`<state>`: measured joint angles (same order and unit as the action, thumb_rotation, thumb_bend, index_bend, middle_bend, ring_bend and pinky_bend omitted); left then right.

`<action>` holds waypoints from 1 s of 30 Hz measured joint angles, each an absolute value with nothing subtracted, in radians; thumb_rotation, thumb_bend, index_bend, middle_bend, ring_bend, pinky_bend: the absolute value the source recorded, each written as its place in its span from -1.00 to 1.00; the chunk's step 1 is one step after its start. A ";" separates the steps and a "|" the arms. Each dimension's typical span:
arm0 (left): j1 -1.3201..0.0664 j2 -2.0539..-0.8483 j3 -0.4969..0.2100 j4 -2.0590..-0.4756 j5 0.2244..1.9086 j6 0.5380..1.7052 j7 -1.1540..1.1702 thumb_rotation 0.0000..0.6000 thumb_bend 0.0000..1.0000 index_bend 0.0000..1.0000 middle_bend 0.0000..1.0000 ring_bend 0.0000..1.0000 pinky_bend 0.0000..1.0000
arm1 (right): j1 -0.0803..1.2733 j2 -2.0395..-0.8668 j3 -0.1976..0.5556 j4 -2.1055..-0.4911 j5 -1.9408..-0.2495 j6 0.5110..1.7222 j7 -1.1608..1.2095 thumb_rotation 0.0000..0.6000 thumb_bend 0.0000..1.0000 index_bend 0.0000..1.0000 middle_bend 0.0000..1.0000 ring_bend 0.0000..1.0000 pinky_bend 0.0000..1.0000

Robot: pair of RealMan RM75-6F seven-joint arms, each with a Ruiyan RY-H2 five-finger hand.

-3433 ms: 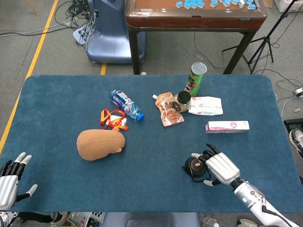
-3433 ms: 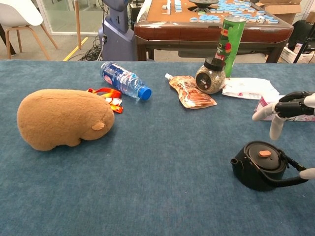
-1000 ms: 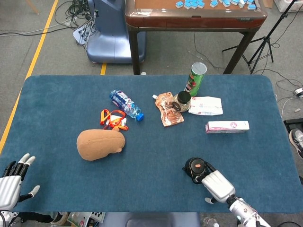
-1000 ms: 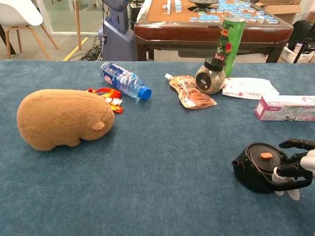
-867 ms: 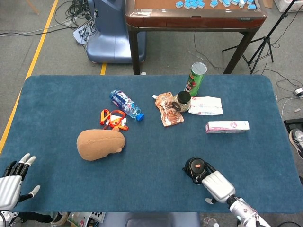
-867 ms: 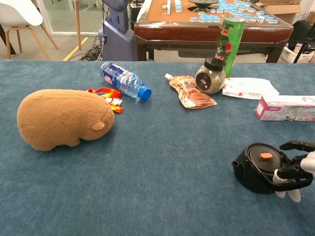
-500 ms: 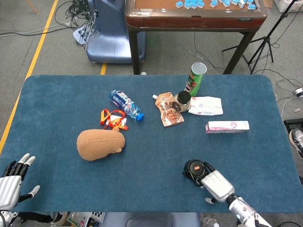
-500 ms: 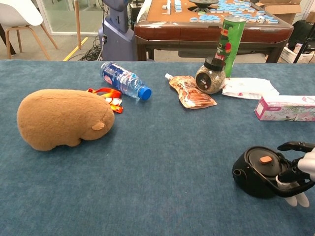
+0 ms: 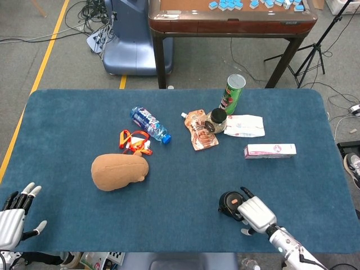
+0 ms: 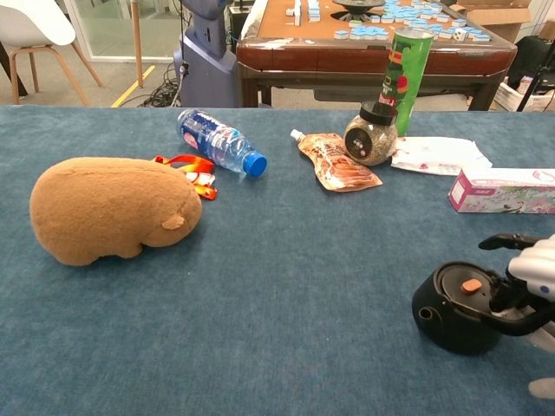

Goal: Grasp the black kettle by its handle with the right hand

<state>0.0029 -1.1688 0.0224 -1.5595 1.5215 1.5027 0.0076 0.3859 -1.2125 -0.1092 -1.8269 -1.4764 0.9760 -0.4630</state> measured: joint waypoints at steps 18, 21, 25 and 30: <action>0.001 -1.169 0.024 -1.571 1.521 1.498 0.021 1.00 -0.59 -0.77 -0.90 -0.71 -0.91 | 0.427 -1.244 -0.048 -1.757 -1.487 0.989 -0.272 0.95 -1.00 0.87 0.97 0.70 -0.96; 0.001 -1.167 0.024 -1.575 1.521 1.497 0.025 1.00 -0.59 -0.77 -0.90 -0.71 -0.91 | 0.429 -1.247 -0.039 -1.748 -1.486 0.996 -0.241 0.64 -1.00 0.91 0.99 0.72 -0.96; 0.000 -1.166 0.025 -1.582 1.521 1.495 0.032 1.00 -0.59 -0.77 -0.90 -0.71 -0.91 | 0.431 -1.243 -0.023 -1.741 -1.492 1.022 -0.205 0.01 -1.00 0.97 1.00 0.74 -0.96; -0.002 -1.165 0.025 -1.589 1.522 1.493 0.040 1.00 -0.59 -0.77 -0.90 -0.71 -0.91 | 0.430 -1.227 -0.006 -1.741 -1.503 1.058 -0.195 -0.17 -1.00 1.00 1.00 0.75 -0.96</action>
<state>-0.0018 -1.1649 0.0253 -1.5888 1.5216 1.4930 0.0398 0.4301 -1.2271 -0.0063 -1.7410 -1.5028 1.0582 -0.1947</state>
